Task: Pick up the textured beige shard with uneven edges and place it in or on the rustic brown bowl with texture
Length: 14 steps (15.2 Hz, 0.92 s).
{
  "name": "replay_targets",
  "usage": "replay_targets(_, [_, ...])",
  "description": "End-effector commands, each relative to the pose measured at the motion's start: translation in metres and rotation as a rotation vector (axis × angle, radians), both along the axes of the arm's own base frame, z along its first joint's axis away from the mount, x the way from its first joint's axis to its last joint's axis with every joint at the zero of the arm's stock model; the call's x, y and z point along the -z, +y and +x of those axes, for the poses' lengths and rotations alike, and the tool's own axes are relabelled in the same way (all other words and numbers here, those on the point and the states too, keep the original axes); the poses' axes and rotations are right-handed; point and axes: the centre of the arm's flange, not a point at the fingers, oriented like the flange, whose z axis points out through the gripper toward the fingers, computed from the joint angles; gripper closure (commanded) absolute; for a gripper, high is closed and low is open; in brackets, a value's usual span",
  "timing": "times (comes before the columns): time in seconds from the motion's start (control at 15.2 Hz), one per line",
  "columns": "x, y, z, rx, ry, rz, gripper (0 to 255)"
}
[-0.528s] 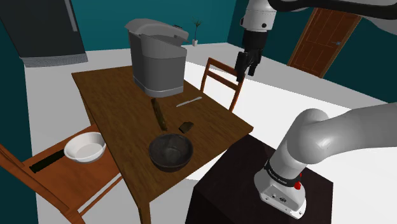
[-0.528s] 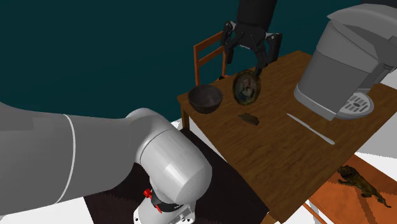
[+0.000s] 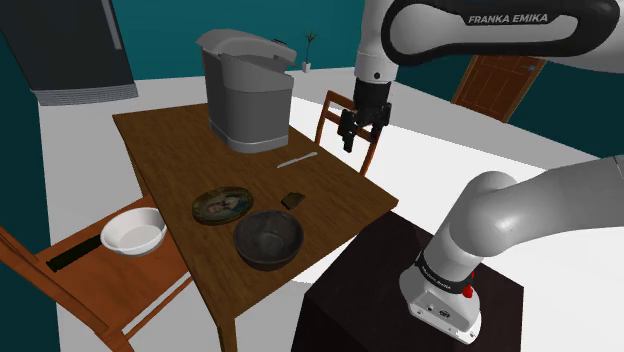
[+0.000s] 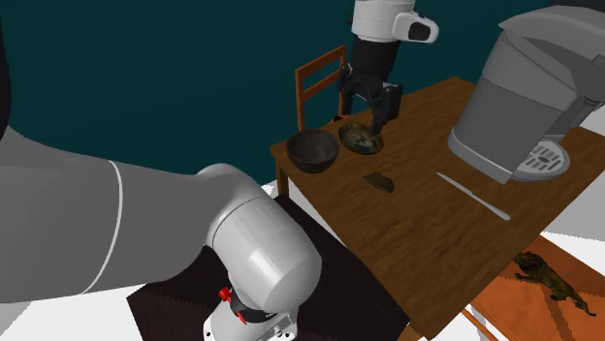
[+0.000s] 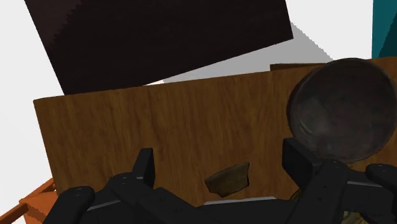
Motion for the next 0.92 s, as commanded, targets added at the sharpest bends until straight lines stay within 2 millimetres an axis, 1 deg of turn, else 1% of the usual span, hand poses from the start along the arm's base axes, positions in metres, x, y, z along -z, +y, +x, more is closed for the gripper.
replay_targets(0.0, [0.019, 0.008, 0.012, 0.078, -0.012, -0.008, 0])
replay_targets(0.46, [0.095, 0.030, 0.057, 0.333, -0.042, -0.038, 0])
replay_targets(0.86, [0.159, 0.037, 0.102, 0.551, -0.067, -0.064, 0])
